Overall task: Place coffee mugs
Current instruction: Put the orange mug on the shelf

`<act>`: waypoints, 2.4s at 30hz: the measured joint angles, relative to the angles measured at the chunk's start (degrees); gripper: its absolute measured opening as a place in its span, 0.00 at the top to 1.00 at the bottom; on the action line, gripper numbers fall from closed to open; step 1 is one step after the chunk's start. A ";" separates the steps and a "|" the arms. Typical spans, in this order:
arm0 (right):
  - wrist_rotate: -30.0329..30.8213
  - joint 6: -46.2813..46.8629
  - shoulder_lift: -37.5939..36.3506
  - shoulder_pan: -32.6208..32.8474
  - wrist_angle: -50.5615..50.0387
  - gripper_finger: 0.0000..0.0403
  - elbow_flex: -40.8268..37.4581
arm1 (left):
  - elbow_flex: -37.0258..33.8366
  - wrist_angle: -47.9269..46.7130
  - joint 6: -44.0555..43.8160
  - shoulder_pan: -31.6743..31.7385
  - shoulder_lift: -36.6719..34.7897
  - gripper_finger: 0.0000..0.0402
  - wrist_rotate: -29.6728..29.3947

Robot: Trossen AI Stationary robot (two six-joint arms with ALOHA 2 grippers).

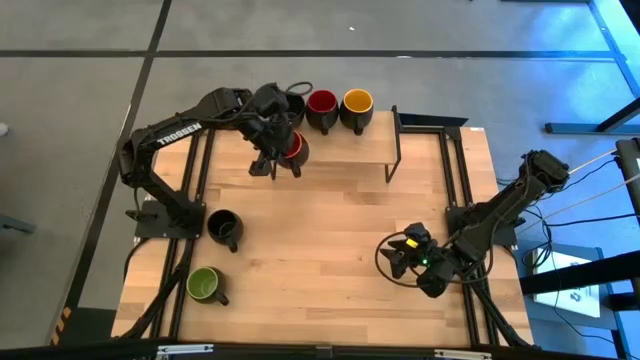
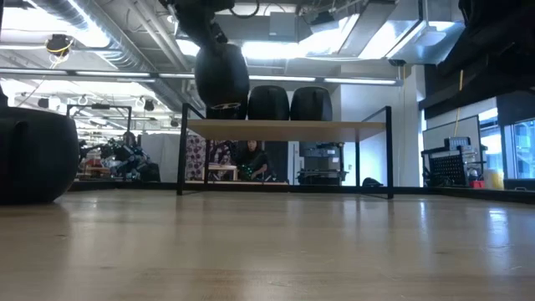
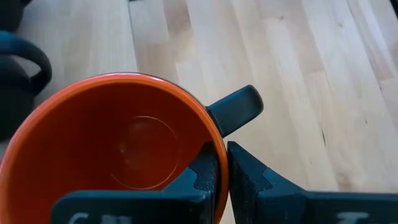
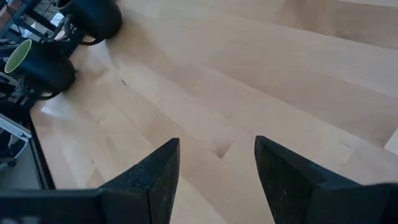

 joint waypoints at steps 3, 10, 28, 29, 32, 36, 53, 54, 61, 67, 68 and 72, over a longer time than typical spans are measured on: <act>0.00 0.17 0.00 0.00 0.02 0.52 0.00 | 0.00 -0.79 -0.03 1.33 0.03 0.96 0.25; 0.02 0.30 0.00 0.02 0.02 0.52 0.00 | -3.48 -1.30 0.23 3.40 0.37 0.96 1.97; -0.04 0.13 0.00 0.02 0.07 0.52 0.00 | -4.63 4.24 1.02 4.17 0.47 0.96 0.84; -0.04 0.13 0.00 0.02 0.07 0.52 0.00 | -4.63 4.19 0.78 4.17 0.46 0.96 0.79; -0.04 0.13 0.00 0.02 0.09 0.52 0.00 | -4.63 5.16 -0.43 4.15 0.46 0.96 0.64; -0.01 0.11 0.00 0.02 0.11 0.52 0.00 | -4.74 7.38 -0.58 4.17 0.63 0.96 0.26; 0.00 -0.33 0.00 0.02 0.07 0.52 0.00 | -4.70 6.59 -2.55 4.45 0.46 0.95 -1.64; 0.01 -0.33 0.00 0.02 0.07 0.52 0.00 | -4.68 6.59 -2.55 4.49 0.46 0.95 -2.06; 0.04 -0.33 0.00 0.02 0.07 0.52 0.00 | -4.63 6.26 -3.66 4.45 0.46 0.95 -2.73; 0.09 -0.35 0.00 0.02 0.04 0.52 0.00 | -4.61 6.21 -5.81 4.43 0.41 0.95 -2.83; 0.07 -0.35 0.00 0.02 0.04 0.52 0.00 | -4.61 6.29 -6.53 4.43 0.39 0.94 -2.98; 0.15 -0.35 0.00 0.02 -0.04 0.52 0.00 | -4.55 6.46 -8.70 4.39 0.36 0.93 -4.13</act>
